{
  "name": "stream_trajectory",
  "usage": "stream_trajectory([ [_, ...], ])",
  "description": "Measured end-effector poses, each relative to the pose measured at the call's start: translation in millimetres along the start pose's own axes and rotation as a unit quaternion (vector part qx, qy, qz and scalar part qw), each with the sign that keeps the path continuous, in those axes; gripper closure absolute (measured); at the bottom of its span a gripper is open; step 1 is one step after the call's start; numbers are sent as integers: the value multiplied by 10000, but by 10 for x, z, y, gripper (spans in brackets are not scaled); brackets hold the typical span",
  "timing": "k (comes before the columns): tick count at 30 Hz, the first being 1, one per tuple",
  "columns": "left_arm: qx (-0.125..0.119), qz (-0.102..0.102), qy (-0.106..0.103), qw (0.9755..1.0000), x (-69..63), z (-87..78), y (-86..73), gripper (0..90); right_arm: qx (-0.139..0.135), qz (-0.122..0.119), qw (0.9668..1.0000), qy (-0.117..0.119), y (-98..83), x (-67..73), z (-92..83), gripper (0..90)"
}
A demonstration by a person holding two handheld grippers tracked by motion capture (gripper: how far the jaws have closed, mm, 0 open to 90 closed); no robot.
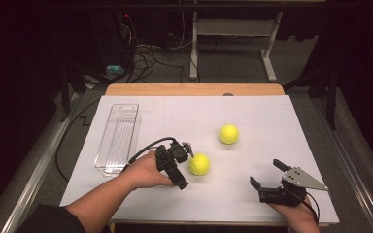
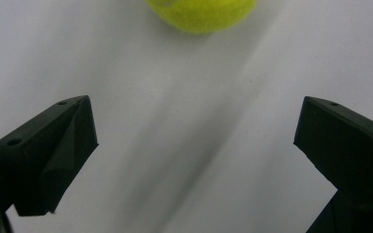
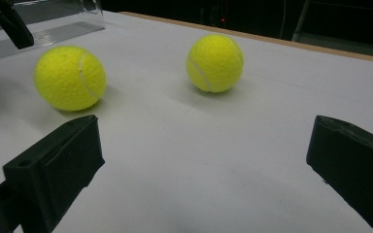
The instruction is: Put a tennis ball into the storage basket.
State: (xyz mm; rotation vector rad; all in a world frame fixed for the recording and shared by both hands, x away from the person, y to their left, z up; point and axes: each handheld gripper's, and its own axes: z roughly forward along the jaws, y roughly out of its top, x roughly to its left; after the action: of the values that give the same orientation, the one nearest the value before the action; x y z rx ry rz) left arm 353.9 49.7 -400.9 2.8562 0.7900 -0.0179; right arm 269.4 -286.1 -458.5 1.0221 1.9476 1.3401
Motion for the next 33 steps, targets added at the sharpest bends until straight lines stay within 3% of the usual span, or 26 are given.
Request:
stream_trajectory([
  [13,18,40,-156,9999,-15,65,351,16,-2,-14,10000,9,-2,4,2,0],
  [25,1,-48,-127,9999,28,182,602,23,16,-29,10000,-1,-7,5,6,0],
  [29,-6,-83,-124,9999,49,222,641,59,14,-30,10000,-5,-7,3,4,0],
  [33,-46,-82,-127,9999,52,236,654,150,17,-23,10000,-1,-9,3,4,0],
])
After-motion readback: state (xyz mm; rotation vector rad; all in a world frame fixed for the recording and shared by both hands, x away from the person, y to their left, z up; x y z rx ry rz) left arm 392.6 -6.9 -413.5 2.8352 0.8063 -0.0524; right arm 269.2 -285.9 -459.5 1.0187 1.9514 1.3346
